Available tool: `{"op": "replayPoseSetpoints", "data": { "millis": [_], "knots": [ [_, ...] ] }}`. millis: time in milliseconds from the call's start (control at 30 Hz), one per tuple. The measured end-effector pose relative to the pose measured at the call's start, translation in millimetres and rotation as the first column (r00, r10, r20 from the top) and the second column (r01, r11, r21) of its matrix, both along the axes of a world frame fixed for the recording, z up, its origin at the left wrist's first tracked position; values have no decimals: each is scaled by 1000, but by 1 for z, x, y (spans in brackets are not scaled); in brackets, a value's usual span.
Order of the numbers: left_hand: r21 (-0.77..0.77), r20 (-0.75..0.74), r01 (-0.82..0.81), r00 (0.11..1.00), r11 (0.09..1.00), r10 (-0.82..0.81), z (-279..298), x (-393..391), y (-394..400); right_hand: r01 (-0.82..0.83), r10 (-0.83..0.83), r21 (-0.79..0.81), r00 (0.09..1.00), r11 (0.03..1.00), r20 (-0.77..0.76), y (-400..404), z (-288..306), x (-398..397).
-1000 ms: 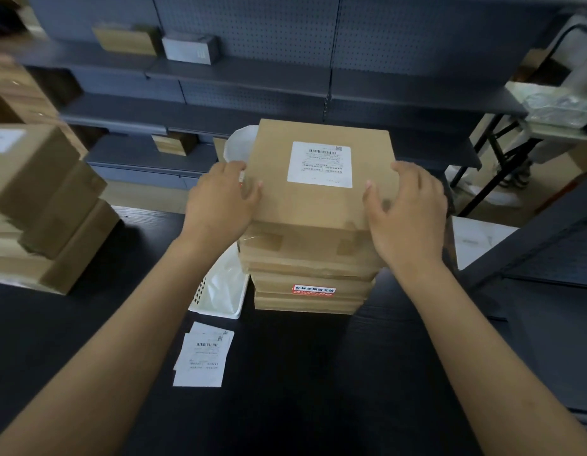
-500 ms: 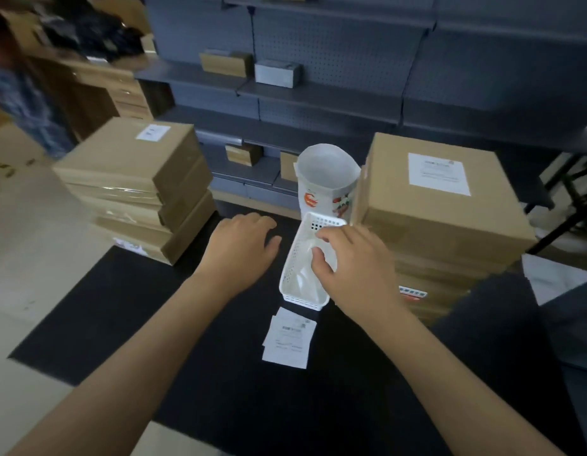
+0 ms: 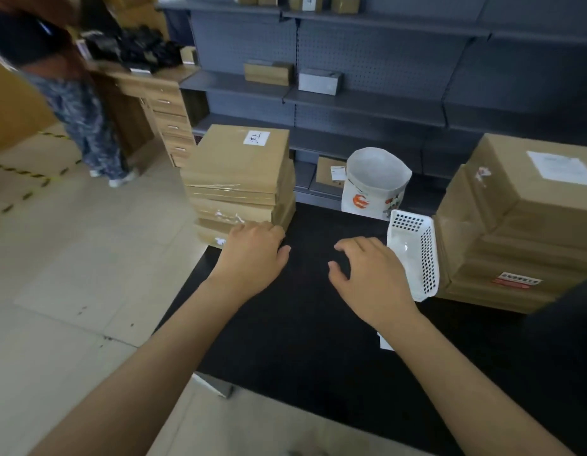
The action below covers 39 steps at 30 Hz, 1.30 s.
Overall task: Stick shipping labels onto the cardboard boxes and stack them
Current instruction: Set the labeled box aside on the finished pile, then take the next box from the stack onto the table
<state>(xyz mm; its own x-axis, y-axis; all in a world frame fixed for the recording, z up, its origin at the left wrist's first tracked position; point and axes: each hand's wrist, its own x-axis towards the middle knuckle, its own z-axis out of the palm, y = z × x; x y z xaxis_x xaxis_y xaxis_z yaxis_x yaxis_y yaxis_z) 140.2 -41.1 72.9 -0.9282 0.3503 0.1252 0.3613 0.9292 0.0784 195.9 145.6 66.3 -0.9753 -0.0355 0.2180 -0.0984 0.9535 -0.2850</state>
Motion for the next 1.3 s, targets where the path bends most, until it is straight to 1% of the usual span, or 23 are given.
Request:
{"op": "replayPoseSetpoints", "data": {
  "millis": [133, 300, 367, 467, 600, 700, 833, 1000, 1133, 1233, 1300],
  "knots": [
    [-33, 11, -23, 1000, 999, 24, -2, -4, -18, -38, 36, 34, 999, 999, 40, -22, -4, -7],
    [-48, 26, -11, 1000, 999, 12, -11, -10, -50, -46, 43, 43, 997, 998, 66, -51, -8, -21],
    [-58, 10, -10, 1000, 998, 10, -16, -20, -68, -47, 44, 45, 996, 998, 73, -67, -10, -27],
    [-56, 29, -26, 999, 998, 28, -20, -44, -95, -38, 32, 64, 995, 997, 91, -92, -14, -45],
    [-55, 7, 21, 1000, 998, -20, -25, -86, -135, 41, -51, 102, 994, 994, 97, -129, -18, -82],
    [-83, -22, 38, 999, 996, -40, -23, -122, -164, 94, -105, 90, 988, 991, 118, -157, -19, -111],
    [-58, -32, 47, 998, 997, -49, -21, -161, -186, 171, -178, 58, 974, 983, 141, -173, -18, -143],
    [67, -47, 36, 998, 997, -33, -15, -203, -191, 273, -268, -23, 955, 962, 126, -169, -14, -175],
    [218, -15, -49, 998, 975, 53, -15, -238, -184, 305, -300, -63, 950, 950, 84, -153, -15, -209],
    [360, 48, -165, 986, 918, 159, -25, -262, -177, 344, -337, -154, 939, 926, 72, -141, -20, -236],
    [439, 97, -261, 965, 860, 243, -34, -276, -172, 383, -366, -244, 924, 891, 115, -134, -26, -254]
  ]
}}
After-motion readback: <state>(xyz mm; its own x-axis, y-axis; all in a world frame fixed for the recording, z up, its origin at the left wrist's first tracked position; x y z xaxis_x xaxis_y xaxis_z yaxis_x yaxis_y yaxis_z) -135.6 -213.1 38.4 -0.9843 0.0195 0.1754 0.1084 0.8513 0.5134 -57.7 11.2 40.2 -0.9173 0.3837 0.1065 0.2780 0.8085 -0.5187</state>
